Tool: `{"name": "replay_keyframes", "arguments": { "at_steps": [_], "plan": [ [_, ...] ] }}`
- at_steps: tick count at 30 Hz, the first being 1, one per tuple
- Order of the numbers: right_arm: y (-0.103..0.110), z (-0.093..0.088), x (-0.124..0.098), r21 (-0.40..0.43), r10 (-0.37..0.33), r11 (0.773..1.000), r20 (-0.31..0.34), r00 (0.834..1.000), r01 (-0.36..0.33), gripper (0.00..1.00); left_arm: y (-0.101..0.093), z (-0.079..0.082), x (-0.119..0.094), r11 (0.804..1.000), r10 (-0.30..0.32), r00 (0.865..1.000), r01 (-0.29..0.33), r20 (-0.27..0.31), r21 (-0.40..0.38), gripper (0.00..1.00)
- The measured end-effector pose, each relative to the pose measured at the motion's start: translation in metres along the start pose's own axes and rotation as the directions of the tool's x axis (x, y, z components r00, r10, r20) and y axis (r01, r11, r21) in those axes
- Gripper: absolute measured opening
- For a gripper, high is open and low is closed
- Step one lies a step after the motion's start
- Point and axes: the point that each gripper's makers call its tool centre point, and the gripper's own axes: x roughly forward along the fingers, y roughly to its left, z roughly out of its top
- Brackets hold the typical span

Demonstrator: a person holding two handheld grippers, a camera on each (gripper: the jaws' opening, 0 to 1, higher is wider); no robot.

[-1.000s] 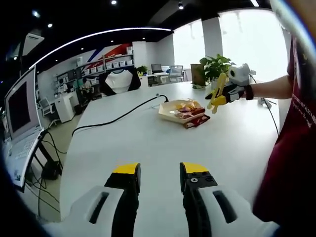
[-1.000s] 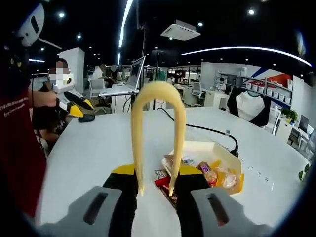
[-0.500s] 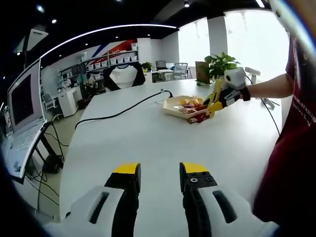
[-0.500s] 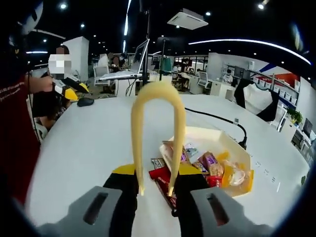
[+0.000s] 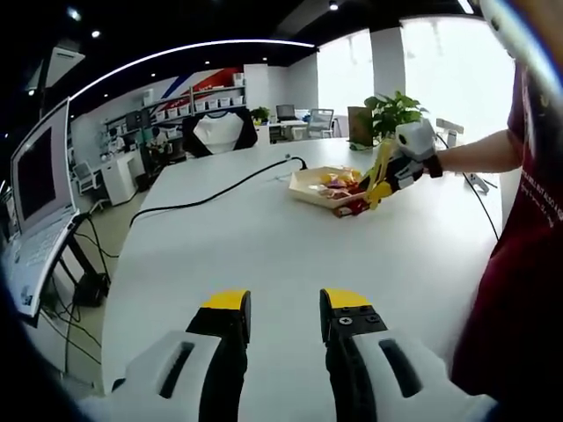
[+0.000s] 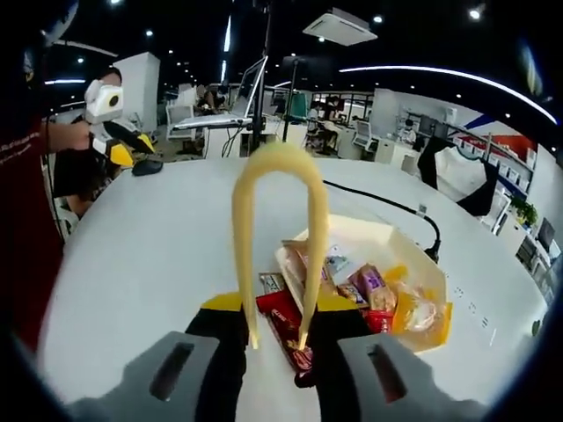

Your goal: Place the target food into the container with the food tongs after gripping and lifting it, then release it inside without dropping or visibly crushing the food.

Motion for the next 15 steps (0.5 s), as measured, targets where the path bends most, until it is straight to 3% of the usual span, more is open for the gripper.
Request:
{"name": "replay_keyframes", "arguments": {
  "at_steps": [1, 15],
  "plan": [
    [-0.001, 0.0, 0.0, 0.029, -0.003, 1.0, -0.001, 1.0, 0.003, 0.23, 0.0, 0.0, 0.0, 1.0, 0.0, 1.0, 0.0, 0.001, -0.001, 0.33],
    [0.018, 0.002, -0.002, 0.053, 0.029, 0.998, -0.028, 0.999, -0.028, 0.24, -0.001, 0.001, 0.002, 1.0, -0.011, 1.0, 0.011, 0.009, 0.0, 0.33]
  ]
}}
